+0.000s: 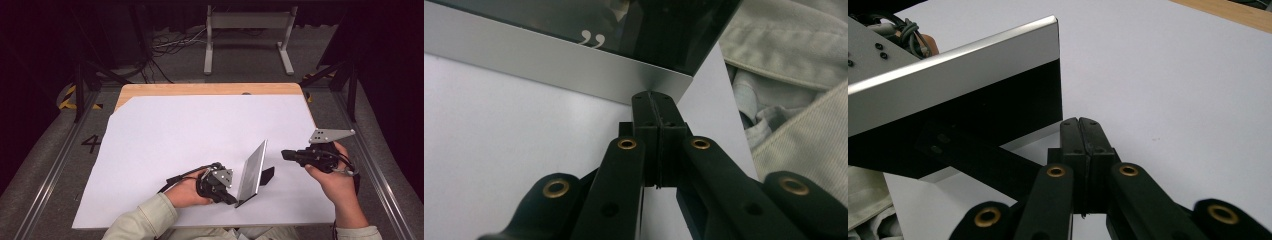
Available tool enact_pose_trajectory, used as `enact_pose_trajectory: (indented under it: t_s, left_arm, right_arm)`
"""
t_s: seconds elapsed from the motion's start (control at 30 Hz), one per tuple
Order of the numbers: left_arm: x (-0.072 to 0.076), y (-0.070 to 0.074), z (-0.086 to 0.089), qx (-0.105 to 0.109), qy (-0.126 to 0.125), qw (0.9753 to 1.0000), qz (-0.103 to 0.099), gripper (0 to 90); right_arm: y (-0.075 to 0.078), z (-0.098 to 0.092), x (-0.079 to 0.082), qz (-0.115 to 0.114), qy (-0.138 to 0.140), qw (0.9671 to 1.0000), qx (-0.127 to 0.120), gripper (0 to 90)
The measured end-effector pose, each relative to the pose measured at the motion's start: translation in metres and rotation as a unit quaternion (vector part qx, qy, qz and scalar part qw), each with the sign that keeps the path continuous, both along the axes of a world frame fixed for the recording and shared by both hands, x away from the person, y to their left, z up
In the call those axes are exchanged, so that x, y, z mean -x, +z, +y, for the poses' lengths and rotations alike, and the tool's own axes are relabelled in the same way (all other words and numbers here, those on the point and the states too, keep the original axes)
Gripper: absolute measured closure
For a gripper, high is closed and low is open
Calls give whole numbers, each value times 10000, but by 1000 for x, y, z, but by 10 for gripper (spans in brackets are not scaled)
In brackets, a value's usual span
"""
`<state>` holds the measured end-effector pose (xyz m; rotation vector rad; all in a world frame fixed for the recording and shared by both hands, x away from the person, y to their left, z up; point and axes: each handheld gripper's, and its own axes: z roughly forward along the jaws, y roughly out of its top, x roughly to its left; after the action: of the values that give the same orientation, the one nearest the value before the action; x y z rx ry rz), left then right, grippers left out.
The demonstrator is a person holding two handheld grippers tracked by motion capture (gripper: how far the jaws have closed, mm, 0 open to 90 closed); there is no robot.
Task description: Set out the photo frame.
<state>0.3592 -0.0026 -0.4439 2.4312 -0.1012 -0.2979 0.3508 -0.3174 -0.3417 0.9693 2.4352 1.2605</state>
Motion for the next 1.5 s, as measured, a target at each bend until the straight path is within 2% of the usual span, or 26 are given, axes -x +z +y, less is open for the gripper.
enact_pose_trajectory:
  t_s: [0.2,0.5,0.73,0.87,1.03,1.17,1.27,1.43,1.5]
  left_arm:
    - [3,0,-7,23,28,10000,-25,900]
    - [8,-1,-18,72,-129,9999,-11,900]
    - [11,-1,-34,122,-156,9998,4,900]
    - [13,-1,-41,136,-211,9997,-10,900]
    - [12,-2,-44,166,-204,9996,53,900]
    - [12,-2,-48,193,-177,9997,7,900]
    - [13,-3,-51,204,-133,9997,67,900]
    - [11,-2,-49,193,-84,9998,35,900]
    - [7,1,-44,247,-39,9996,95,900]
  right_arm:
    - [1,-1,1,-1,-21,10000,-5,900]
    - [1,-1,1,3,-21,10000,-23,900]
    - [2,-2,2,9,-28,10000,-46,900]
    - [2,-3,2,146,-63,9998,-136,900]
    - [2,-5,4,233,-133,9994,-197,900]
    - [3,-7,5,286,-193,9990,-278,900]
    - [3,-8,6,331,-198,9988,-311,900]
    - [3,-9,6,396,-247,9982,-381,900]
    - [3,-10,6,426,-287,9979,-397,900]
